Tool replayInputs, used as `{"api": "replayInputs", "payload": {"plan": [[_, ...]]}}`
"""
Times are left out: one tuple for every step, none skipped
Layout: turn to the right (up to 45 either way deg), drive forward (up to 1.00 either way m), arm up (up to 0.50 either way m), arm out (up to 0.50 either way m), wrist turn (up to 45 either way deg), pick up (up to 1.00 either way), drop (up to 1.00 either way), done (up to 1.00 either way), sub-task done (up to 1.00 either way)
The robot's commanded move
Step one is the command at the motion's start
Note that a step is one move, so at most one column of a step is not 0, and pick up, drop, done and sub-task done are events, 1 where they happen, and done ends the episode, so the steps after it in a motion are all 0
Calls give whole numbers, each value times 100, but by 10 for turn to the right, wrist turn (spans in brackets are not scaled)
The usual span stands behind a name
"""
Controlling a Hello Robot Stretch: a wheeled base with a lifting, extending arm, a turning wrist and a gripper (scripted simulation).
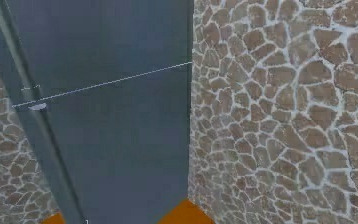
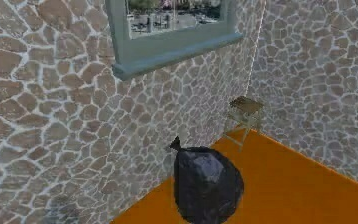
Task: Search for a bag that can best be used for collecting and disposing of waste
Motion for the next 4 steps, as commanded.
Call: {"api": "replayInputs", "payload": {"plan": [[450, 0, 0, 0, 0, 0, 0, 0, 0], [450, 0, 0, 0, 0, 0, 0, 0, 0], [90, 0, 0, 0, 0, 0, 0, 0, 0], [0, 0, 0, 0, 0, 0, 0, 100, 0]]}}
